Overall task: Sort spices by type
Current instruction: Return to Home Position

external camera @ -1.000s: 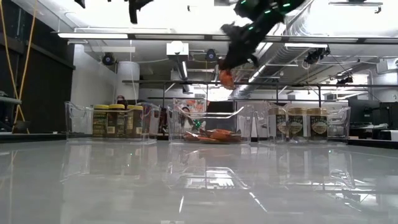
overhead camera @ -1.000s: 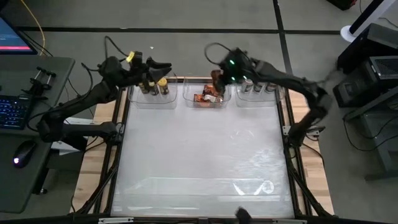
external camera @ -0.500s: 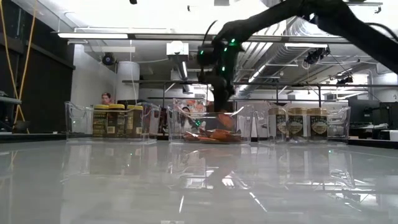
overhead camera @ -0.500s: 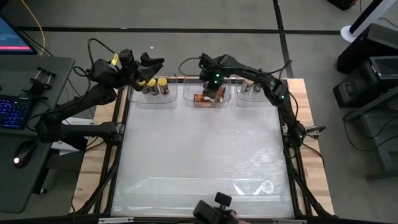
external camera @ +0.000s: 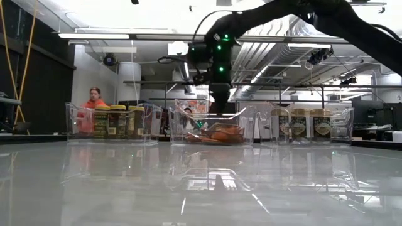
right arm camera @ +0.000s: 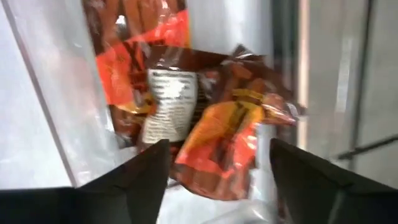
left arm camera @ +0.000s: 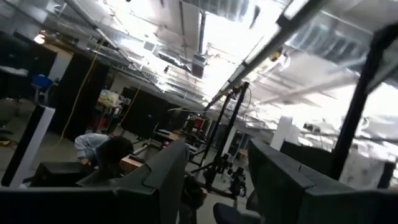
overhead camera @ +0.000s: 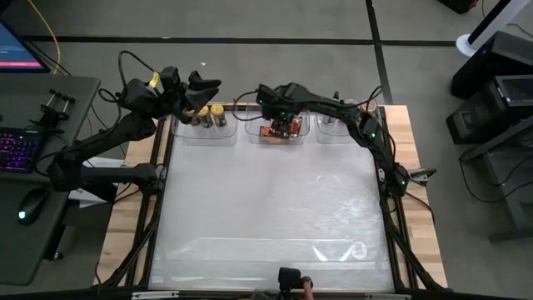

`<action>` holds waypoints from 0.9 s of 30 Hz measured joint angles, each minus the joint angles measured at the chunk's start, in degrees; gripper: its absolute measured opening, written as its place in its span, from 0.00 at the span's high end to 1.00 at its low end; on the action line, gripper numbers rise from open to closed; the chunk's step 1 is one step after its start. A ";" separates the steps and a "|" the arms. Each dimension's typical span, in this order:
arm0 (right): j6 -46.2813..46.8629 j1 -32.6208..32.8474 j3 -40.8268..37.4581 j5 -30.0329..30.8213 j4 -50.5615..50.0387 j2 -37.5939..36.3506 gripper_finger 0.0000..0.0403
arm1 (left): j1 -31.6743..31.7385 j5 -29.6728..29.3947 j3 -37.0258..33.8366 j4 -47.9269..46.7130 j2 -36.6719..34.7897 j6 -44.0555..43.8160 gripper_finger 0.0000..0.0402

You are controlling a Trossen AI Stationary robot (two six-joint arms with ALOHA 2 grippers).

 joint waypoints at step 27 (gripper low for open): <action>21.65 0.82 -9.49 -16.11 -7.03 -26.00 0.73 | -8.28 -17.73 -33.48 18.55 -6.02 9.26 0.98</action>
